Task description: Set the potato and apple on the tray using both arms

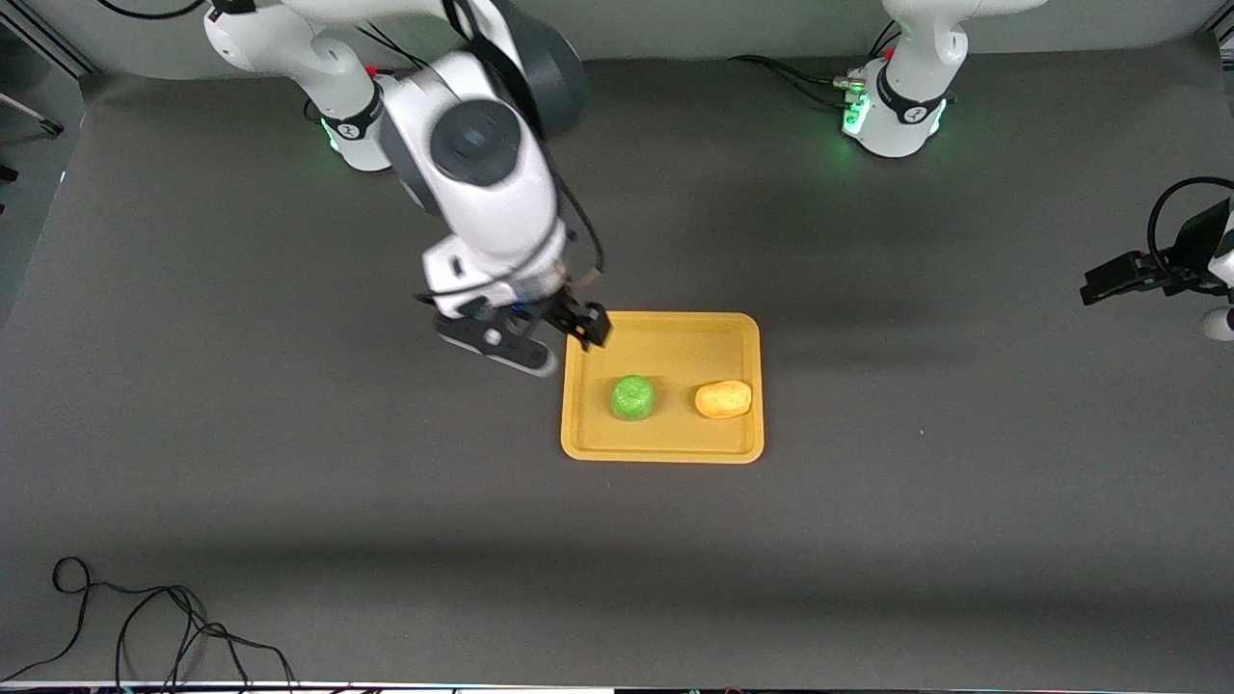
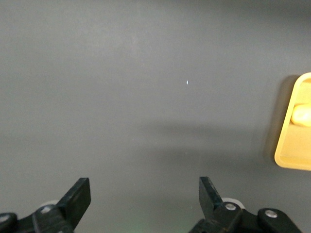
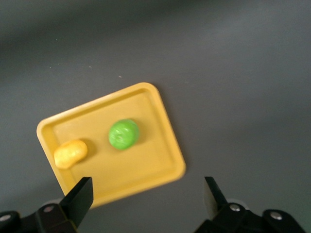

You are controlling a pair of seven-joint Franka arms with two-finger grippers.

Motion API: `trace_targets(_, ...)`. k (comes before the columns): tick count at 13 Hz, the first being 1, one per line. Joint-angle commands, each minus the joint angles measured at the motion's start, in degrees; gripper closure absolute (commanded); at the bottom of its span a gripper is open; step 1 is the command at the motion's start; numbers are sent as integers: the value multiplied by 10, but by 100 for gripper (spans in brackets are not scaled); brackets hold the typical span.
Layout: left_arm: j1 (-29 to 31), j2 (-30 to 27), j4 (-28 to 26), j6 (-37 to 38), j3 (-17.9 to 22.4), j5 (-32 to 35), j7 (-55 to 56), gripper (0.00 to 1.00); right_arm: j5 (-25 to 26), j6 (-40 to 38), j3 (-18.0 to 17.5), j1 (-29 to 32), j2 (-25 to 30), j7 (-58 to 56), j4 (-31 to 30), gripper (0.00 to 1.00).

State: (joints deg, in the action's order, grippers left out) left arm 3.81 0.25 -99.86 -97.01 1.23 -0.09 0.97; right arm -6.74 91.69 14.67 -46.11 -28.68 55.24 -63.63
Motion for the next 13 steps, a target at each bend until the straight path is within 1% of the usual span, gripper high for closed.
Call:
trace_targets(1, -10, -3, 15, 4, -4, -3, -1, 1, 7, -71, 37, 6, 74, -97, -36, 0)
trace_targets(2, -12, -2, 24, 5, -7, -3, -1, 1, 7, -91, 67, 6, 91, -151, -48, 0)
trace_targets(4, -14, -2, 27, 3, -7, -4, -9, 0, 7, -96, 118, 8, 137, -234, -93, 0)
trace_targets(5, -17, -2, 32, 0, -8, -3, -11, 0, 8, -90, 120, 33, 165, -269, -124, 0)
trace_targets(6, -18, -1, 41, 2, -8, -3, -11, 0, 9, -80, 114, 72, 195, -299, -153, 0)
trace_targets(7, -18, -2, 45, 4, -8, -3, -11, 0, 9, -66, 92, 119, 223, -341, -185, 0)
trace_targets(8, -18, -2, 46, 4, -10, -2, -12, 0, 12, -55, 47, 189, 250, -382, -212, 0)
trace_targets(10, -17, 4, 48, 1, -14, 3, -13, 0, 31, -42, -62, 336, 282, -438, -251, 0)
trace_targets(11, -18, 14, 56, -2, -14, -3, -9, 0, 31, -41, -110, 406, 289, -455, -258, 0)
trace_targets(13, -18, 23, 63, -1, -15, -3, -4, 0, 32, -41, -177, 498, 289, -472, -258, 0)
